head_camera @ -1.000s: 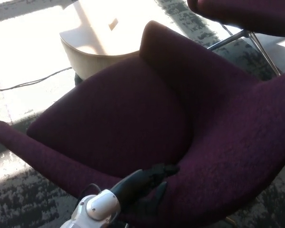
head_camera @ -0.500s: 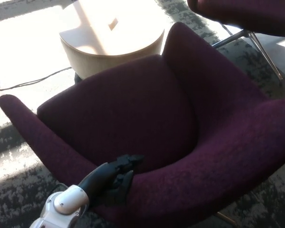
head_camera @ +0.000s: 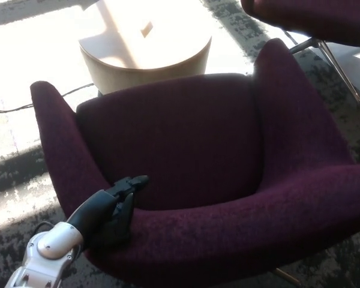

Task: The robot stands in front of a sofa and uses its left hand to push the left side of the sofa

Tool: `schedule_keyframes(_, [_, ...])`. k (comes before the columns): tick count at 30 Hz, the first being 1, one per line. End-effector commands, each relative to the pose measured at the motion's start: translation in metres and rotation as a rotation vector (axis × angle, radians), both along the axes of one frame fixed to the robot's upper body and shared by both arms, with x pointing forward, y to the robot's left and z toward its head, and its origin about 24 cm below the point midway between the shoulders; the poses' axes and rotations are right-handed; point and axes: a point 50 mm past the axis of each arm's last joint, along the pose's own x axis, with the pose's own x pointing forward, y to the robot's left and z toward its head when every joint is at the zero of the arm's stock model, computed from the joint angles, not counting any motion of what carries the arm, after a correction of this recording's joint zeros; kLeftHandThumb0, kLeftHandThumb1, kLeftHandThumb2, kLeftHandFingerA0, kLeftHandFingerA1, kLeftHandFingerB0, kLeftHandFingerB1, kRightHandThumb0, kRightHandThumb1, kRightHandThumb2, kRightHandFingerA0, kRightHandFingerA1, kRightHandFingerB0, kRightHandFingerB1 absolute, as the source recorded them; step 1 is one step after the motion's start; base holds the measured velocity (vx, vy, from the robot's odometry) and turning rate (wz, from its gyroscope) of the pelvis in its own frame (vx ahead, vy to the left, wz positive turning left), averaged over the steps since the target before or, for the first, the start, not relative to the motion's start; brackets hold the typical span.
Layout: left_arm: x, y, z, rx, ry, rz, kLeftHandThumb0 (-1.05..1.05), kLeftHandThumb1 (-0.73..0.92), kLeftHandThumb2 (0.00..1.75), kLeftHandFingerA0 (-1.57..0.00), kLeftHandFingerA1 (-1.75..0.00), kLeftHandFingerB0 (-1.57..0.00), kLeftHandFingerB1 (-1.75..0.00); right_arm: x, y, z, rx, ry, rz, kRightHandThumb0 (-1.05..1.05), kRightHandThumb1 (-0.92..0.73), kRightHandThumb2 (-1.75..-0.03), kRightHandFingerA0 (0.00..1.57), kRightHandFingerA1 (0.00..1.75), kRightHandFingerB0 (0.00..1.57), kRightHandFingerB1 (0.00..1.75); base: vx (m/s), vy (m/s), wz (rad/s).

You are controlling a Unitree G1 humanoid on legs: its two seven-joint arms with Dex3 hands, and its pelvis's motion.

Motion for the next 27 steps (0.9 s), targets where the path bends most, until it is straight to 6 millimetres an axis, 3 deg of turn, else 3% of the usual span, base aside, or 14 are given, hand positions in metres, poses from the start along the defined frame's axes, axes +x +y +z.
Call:
schedule_keyframes(1, [-0.011, 0.005, -0.014, -0.015, 0.066, -0.004, -0.88, 0.82, 1.26, 0.00, -0.24, -0.01, -0.15, -0.001, -0.004, 0.000, -0.015, 0.000, -0.004, -0.56, -0.71, -0.62, 0.75, 0.56, 0.59, 0.42, 0.00, 0.000, 0.00])
schedule_keyframes(7, [-0.009, 0.017, -0.013, -0.016, 0.071, 0.034, -0.85, 0.80, 1.24, 0.00, -0.27, -0.04, -0.18, -0.001, -0.004, 0.001, -0.005, -0.004, -0.011, -0.54, -0.70, -0.61, 0.75, 0.56, 0.59, 0.42, 0.00, 0.000, 0.00])
schedule_keyframes(8, [-0.007, 0.031, -0.010, -0.032, 0.075, 0.080, -0.90, 0.92, 0.87, 0.00, -0.27, -0.01, -0.19, 0.000, -0.003, 0.001, -0.006, -0.008, -0.006, -0.54, -0.71, -0.62, 0.74, 0.59, 0.59, 0.42, 0.00, 0.000, 0.00])
schedule_keyframes(9, [-0.007, 0.040, -0.009, -0.040, 0.077, 0.109, -0.84, 0.83, 1.26, 0.00, -0.25, 0.00, -0.16, -0.001, -0.004, 0.001, -0.010, -0.008, -0.003, -0.56, -0.71, -0.61, 0.74, 0.61, 0.59, 0.42, 0.00, 0.000, 0.00])
schedule_keyframes(13, [-0.007, 0.046, -0.009, -0.046, 0.079, 0.123, -0.84, 0.83, 1.26, 0.00, -0.25, 0.00, -0.16, -0.001, -0.004, 0.001, -0.015, -0.006, 0.001, -0.56, -0.71, -0.61, 0.74, 0.61, 0.59, 0.42, 0.00, 0.000, 0.00])
schedule_keyframes(18, [-0.010, 0.078, -0.005, -0.010, 0.070, 0.207, -0.95, 0.92, 1.29, -0.05, -0.24, -0.05, -0.09, -0.004, -0.001, -0.001, 0.011, 0.003, -0.021, -0.53, -0.69, -0.61, 0.76, 0.58, 0.60, 0.43, 0.00, 0.000, 0.00])
schedule_keyframes(21, [-0.010, 0.078, -0.005, -0.011, 0.070, 0.207, -0.95, 0.92, 1.29, -0.05, -0.24, -0.05, -0.09, -0.004, -0.001, -0.001, 0.011, 0.003, -0.022, -0.53, -0.69, -0.61, 0.76, 0.58, 0.60, 0.43, 0.00, 0.000, 0.00])
schedule_keyframes(22, [-0.009, 0.096, 0.001, -0.011, 0.079, 0.275, -0.89, 0.85, 1.27, 0.00, -0.25, 0.00, -0.13, -0.004, -0.002, -0.001, 0.006, 0.006, -0.016, -0.56, -0.70, -0.61, 0.74, 0.57, 0.59, 0.43, 0.00, 0.000, 0.00])
schedule_keyframes(23, [-0.008, 0.100, 0.002, -0.013, 0.081, 0.284, -0.96, 0.91, 0.92, 0.00, -0.26, 0.00, -0.16, -0.004, -0.002, -0.001, 0.005, 0.007, -0.014, -0.56, -0.70, -0.61, 0.74, 0.57, 0.59, 0.43, 0.00, 0.000, 0.00])
schedule_keyframes(26, [-0.008, 0.104, 0.004, -0.016, 0.083, 0.287, -0.96, 0.91, 0.92, 0.00, -0.26, 0.00, -0.16, -0.003, -0.002, -0.001, 0.004, 0.007, -0.013, -0.56, -0.70, -0.61, 0.74, 0.57, 0.59, 0.43, 0.00, 0.000, 0.00])
schedule_keyframes(27, [-0.010, 0.124, 0.014, 0.009, 0.049, 0.319, -0.86, 0.88, 1.29, -0.01, -0.26, 0.00, -0.14, -0.003, -0.002, -0.001, 0.001, 0.005, -0.012, -0.55, -0.70, -0.61, 0.75, 0.57, 0.59, 0.43, 0.00, 0.000, 0.00])
